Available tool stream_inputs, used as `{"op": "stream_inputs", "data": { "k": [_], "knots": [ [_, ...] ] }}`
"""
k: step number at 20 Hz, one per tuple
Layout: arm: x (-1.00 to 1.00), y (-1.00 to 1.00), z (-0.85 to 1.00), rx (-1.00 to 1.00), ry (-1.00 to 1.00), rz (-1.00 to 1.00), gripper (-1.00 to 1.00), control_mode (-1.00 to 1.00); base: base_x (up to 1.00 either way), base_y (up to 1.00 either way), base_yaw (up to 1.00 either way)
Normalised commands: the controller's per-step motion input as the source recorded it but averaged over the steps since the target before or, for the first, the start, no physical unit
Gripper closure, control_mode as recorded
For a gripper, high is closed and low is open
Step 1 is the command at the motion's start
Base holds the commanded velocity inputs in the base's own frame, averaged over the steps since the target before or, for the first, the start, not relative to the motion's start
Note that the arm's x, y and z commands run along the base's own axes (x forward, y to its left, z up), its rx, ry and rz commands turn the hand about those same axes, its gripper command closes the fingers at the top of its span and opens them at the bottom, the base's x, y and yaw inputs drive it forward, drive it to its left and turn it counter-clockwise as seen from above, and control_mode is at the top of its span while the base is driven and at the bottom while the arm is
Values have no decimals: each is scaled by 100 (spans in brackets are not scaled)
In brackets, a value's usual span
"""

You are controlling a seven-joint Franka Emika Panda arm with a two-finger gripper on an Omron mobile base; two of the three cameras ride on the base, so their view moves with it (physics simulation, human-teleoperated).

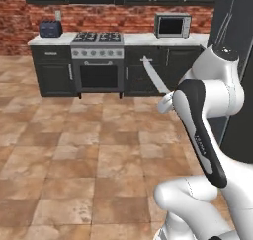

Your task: Pick up the metallic utensils from the counter and place them in the open drawer. Make sure not to pick up any wooden utensils.

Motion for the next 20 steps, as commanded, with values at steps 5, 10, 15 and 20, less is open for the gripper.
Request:
{"op": "stream_inputs", "data": {
  "k": [5, 10, 15, 20],
  "knots": [
    [0, 0, 0, 0, 0, 0, 100, 100, 100, 0, -21],
    [0, 0, 0, 0, 0, 0, 100, 100, 100, 32, -23],
    [0, 0, 0, 0, 0, 0, 100, 100, 100, 67, -27],
    [0, 0, 0, 0, 0, 0, 100, 100, 100, 99, -42]
  ]
}}
